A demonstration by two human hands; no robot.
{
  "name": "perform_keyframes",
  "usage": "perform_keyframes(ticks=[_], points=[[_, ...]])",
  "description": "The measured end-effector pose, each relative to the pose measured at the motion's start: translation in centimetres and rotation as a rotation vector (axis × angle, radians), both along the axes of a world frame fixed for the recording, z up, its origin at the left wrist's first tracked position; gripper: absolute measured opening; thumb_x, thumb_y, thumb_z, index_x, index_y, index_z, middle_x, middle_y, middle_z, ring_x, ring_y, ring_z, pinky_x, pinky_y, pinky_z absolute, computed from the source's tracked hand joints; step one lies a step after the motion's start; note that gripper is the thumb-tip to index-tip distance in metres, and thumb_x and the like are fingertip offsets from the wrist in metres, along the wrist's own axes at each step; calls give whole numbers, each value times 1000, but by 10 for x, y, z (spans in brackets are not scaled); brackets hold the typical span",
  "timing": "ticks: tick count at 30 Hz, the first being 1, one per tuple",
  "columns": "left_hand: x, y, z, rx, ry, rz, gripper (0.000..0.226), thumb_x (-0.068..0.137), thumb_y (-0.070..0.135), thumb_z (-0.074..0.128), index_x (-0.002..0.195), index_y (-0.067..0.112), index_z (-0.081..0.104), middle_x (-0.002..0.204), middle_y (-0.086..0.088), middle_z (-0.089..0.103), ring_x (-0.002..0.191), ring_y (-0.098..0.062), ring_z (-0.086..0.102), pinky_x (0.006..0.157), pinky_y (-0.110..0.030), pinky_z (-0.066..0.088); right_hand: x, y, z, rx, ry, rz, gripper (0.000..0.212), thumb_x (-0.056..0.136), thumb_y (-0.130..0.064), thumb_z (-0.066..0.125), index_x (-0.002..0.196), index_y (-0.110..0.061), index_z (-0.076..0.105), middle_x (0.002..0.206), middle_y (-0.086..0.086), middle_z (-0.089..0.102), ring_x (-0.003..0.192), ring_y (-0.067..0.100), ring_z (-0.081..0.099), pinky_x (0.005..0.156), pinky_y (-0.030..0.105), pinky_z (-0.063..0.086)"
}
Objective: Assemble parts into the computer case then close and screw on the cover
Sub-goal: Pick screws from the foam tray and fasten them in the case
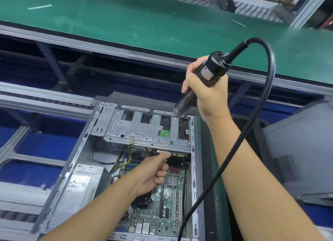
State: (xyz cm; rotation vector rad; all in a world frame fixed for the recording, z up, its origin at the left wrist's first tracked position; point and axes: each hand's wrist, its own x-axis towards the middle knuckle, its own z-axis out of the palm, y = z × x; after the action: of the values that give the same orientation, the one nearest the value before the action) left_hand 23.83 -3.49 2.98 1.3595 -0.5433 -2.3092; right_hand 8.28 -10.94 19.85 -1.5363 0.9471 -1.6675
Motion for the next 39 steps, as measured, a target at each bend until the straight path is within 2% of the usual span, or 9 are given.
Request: perform_keyframes(ticks=[3, 9, 14, 18, 20, 23, 27, 32, 39], points=[[-7, 5, 13, -149, -79, -175, 30, 96, 34, 58, 72, 20, 46, 55, 5, 29, 46, -12, 21, 36, -21, 20, -14, 18, -3, 8, -48, 0, 37, 81, -2, 62, 84, -38, 66, 75, -2, 61, 58, 28, 55, 67, 39, 49], [-53, 7, 55, -587, -188, -339, 30, 97, 29, 53, 69, 21, 57, 55, 5, 45, 45, -12, 33, 40, -21, 29, -75, 78, -11, 14, -189, -125, 24, 73, 0, 64, 86, -20, 63, 84, 10, 58, 65, 33, 52, 68, 45, 45], [-123, 16, 62, -729, -246, -472, 20, 90, 16, 57, 72, 15, 65, 54, 2, 54, 44, -13, 44, 40, -20, 33, -134, 139, -30, 41, -167, -298, 24, 71, -1, 65, 83, -22, 65, 85, 14, 56, 66, 38, 49, 65, 50, 43], [-180, 21, 39, -924, -410, -885, 14, 90, 21, 58, 85, 14, 69, 56, 11, 63, 41, -6, 49, 44, -18, 37, -170, 182, -59, 103, -160, -419, 29, 75, 0, 64, 86, -26, 65, 82, 7, 60, 61, 34, 54, 66, 44, 46], [-204, 23, 23, -1012, -543, -1181, 15, 88, 20, 56, 88, 15, 69, 71, 7, 71, 48, -4, 57, 46, -16, 41, -181, 199, -76, 138, -181, -466, 28, 76, 2, 63, 87, -24, 64, 81, 6, 61, 61, 33, 55, 66, 40, 47], [-234, 25, -8, -1184, -780, -1524, 18, 84, 14, 53, 91, 14, 70, 101, -5, 74, 82, -22, 68, 77, -30, 58, -192, 217, -97, 172, -210, -506, 29, 76, 4, 63, 88, -23, 63, 82, 6, 60, 61, 31, 57, 65, 36, 48], [-264, 29, -55, -1291, -806, -1686, 25, 86, 8, 53, 102, 14, 72, 113, -7, 69, 95, -27, 65, 91, -36, 54, -203, 226, -117, 172, -223, -550, 31, 76, 15, 61, 88, -13, 60, 82, 3, 61, 64, 22, 59, 64, 31, 51], [-281, 35, -104, -1336, -966, -1813, 24, 89, 13, 57, 112, 15, 67, 115, -7, 63, 100, -31, 66, 81, -39, 54, -218, 225, -132, 179, -210, -572, 30, 73, 24, 60, 86, -3, 57, 82, -1, 62, 66, 13, 59, 64, 24, 50], [-285, 43, -149, -1246, -1099, -1842, 33, 86, 15, 69, 117, 11, 60, 118, -6, 59, 107, -33, 64, 69, -39, 46, -225, 220, -144, 201, -259, -546, 32, 74, 25, 59, 87, -4, 57, 83, 7, 60, 63, 23, 57, 64, 32, 49]])
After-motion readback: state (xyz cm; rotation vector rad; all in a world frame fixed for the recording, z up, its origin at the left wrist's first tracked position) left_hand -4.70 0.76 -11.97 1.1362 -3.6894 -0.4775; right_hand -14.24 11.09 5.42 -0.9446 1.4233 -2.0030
